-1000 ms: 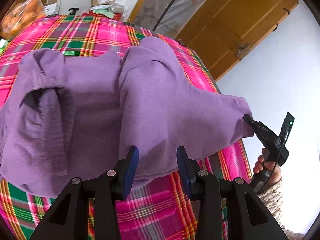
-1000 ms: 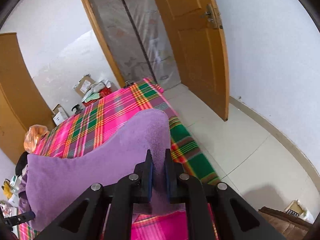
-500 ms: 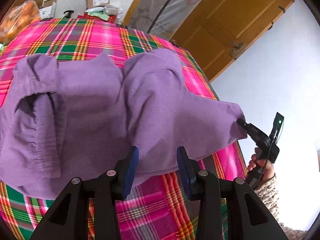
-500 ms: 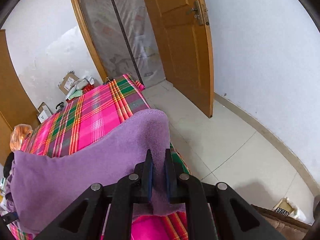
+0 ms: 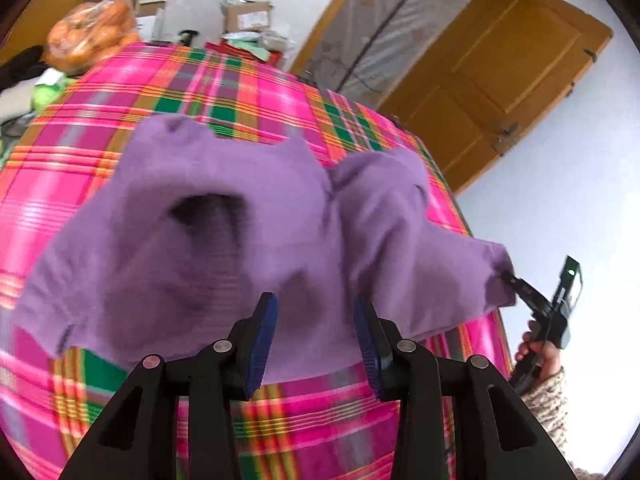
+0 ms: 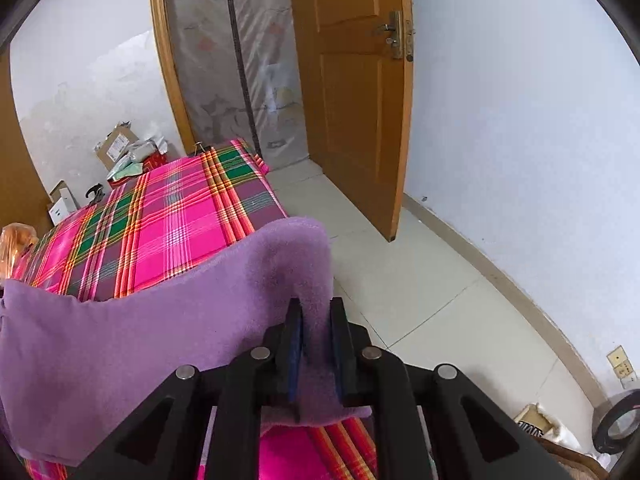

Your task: Fold clothes

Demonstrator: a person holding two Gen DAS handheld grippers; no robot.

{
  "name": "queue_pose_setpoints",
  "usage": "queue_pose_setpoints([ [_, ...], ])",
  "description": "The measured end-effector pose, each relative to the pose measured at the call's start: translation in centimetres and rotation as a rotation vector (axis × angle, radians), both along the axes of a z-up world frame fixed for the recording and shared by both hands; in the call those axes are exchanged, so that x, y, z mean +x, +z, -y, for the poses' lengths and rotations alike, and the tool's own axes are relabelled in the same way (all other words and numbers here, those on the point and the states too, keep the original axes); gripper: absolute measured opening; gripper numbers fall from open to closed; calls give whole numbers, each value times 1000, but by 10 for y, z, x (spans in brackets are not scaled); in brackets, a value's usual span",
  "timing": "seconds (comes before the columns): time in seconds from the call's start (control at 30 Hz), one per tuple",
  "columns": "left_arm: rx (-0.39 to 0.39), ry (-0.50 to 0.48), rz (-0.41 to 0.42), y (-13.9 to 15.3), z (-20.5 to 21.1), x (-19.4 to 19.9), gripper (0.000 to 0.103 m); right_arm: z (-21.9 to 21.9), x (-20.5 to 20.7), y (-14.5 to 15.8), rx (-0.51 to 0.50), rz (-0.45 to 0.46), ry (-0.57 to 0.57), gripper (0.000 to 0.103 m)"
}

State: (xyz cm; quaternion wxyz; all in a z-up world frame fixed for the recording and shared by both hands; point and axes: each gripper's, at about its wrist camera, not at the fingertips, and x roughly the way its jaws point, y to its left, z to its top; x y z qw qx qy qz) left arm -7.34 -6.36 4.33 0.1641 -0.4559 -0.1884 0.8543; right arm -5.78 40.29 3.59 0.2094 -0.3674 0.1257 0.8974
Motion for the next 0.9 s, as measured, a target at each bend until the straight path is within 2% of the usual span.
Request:
queue_pose_setpoints([
  [0.13, -23, 46, -3, 1, 20, 11, 40, 10, 6, 7, 0, -7, 6, 19],
  [0.2, -49, 60, 4, 0, 27, 17, 41, 23, 13, 11, -6, -28, 35, 25],
  [0.3, -83, 81, 23, -4, 38, 24, 41, 47, 19, 18, -20, -56, 107, 25],
  [0.53, -124, 108, 19, -7, 57, 40, 41, 121, 32, 28, -47, -113, 344, 25],
  [0.7, -205, 137, 3, -9, 70, 48, 41, 181, 33, 21, -82, -91, 532, 25],
  [0.9, -270, 51, -18, -14, 63, 50, 42, 225, 31, 6, -149, -46, 648, 25],
])
